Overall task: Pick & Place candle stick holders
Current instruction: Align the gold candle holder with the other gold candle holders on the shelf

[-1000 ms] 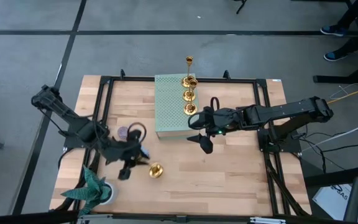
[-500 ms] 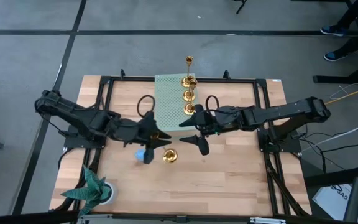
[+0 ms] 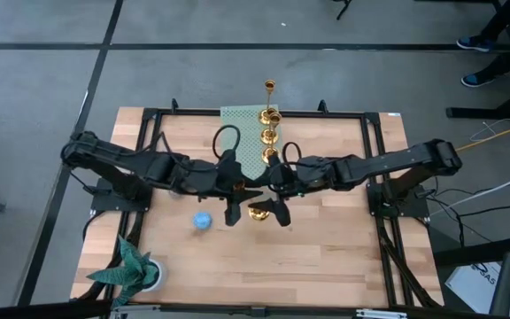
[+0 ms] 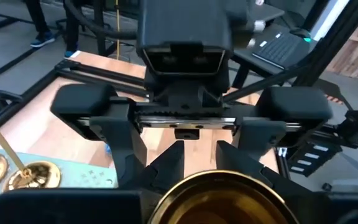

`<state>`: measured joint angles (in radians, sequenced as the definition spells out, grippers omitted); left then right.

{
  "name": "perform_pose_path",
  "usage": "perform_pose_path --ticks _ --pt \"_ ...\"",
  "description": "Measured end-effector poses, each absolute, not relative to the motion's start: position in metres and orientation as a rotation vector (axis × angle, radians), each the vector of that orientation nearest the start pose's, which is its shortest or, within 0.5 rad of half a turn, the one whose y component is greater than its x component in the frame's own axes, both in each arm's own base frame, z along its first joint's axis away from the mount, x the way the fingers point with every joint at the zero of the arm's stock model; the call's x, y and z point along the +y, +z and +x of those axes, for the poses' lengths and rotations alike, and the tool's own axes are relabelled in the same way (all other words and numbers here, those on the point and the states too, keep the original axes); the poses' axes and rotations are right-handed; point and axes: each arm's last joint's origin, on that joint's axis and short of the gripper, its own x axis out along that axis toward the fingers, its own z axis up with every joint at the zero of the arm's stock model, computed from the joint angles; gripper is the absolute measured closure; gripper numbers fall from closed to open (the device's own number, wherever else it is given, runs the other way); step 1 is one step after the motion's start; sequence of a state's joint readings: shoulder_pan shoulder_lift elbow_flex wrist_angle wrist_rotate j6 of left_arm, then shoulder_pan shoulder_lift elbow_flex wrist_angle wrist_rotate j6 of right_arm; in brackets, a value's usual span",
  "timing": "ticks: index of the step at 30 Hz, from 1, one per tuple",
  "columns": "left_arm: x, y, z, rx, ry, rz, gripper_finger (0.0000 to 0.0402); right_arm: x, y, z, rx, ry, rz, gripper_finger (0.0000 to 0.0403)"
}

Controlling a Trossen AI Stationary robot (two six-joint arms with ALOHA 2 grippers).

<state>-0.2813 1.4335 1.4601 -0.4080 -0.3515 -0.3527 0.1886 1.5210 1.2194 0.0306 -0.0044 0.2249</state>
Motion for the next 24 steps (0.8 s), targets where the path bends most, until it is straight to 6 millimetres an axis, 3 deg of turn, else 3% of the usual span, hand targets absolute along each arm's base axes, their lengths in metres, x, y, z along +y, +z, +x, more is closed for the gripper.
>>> perform_pose_path --ticks 5,17,24 --pt "-0.0779 0.3965 0.3076 0.333 0.129 -0.235 0.0316 0.0664 0.3244 0.3477 0.282 0.164 0.174 0.0156" --pt "-0.0786 0.4026 0.3097 0.269 0.119 -0.259 0.0309 0.0665 0.3241 0.3476 0.285 0.164 0.171 0.0326" --pt "-0.0783 0.4045 0.3102 0.248 0.13 -0.262 0.0309 0.0663 0.3244 0.3477 0.282 0.162 0.171 0.0367"
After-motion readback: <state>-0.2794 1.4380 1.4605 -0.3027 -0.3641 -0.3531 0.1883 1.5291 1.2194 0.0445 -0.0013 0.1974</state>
